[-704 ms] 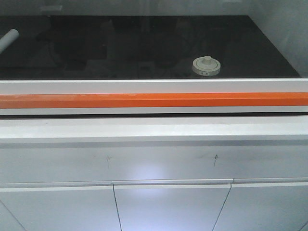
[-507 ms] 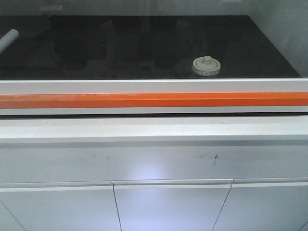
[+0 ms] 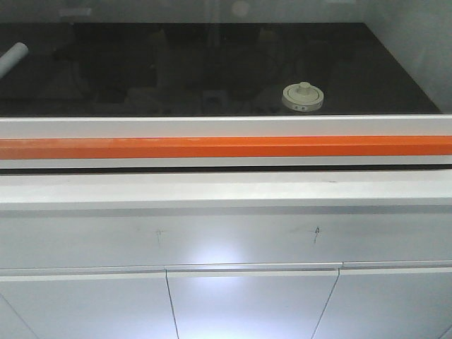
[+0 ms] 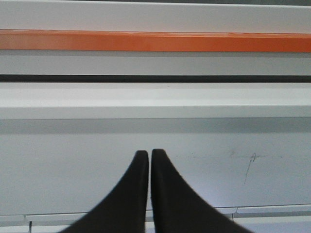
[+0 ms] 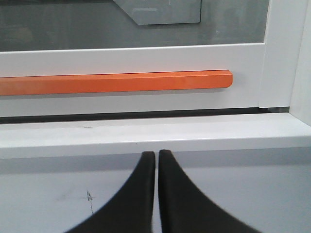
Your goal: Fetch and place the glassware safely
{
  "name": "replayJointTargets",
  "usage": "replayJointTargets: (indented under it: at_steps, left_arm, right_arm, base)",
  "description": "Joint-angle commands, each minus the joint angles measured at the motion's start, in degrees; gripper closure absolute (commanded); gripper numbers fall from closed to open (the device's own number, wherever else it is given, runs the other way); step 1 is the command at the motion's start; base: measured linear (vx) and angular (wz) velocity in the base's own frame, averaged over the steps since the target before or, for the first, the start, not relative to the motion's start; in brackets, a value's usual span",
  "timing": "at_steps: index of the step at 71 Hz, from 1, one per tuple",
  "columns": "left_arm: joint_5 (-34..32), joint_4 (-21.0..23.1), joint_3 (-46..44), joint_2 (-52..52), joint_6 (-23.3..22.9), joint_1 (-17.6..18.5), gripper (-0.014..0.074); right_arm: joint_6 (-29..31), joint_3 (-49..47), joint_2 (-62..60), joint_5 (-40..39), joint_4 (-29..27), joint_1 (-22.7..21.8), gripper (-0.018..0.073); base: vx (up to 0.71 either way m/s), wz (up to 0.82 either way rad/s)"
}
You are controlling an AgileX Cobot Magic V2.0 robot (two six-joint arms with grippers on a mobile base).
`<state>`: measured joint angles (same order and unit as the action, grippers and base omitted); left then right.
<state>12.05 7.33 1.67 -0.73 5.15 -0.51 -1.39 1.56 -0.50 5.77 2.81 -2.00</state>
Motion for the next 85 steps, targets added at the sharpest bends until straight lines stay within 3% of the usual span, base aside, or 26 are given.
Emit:
replayJointTargets:
  at_steps: [1, 45, 66, 80, 85]
  left_arm:
    - [-4.0, 0.3, 1.6, -0.6, -0.3, 0.2, 0.0594]
    - [-4.7, -0.3, 1.6, -0.6, -0.2, 0.2, 0.0594]
    - [-16.0, 0.4, 1.6, -0.6, -0.3, 0.2, 0.0594]
    - [-27.7, 0.4, -0.5, -0.6, -0.3, 0.2, 0.0594]
    - [-28.9, 0.4, -3.2, -0.5, -0.3, 0.2, 0.0594]
  right_arm:
    - [0.5, 1.1, -0.7, -3.8, 0.5, 0.0, 0.0563]
    - [0.5, 1.1, -0.7, -4.4, 0.5, 0.0, 0.0563]
    - [0.5, 1.1, -0.7, -7.5, 0.4, 0.0, 0.0563]
    - [0.5, 0.7, -0.7, -19.5, 0.4, 0.0, 0.0563]
    - [0.5, -0.7, -0.7, -22.9, 0.1, 0.0, 0.0563]
  base:
    - [0.00, 0.00]
    - [0.00, 0.00]
    - [0.00, 0.00]
    - [0.00, 0.00]
    - [0.00, 0.00]
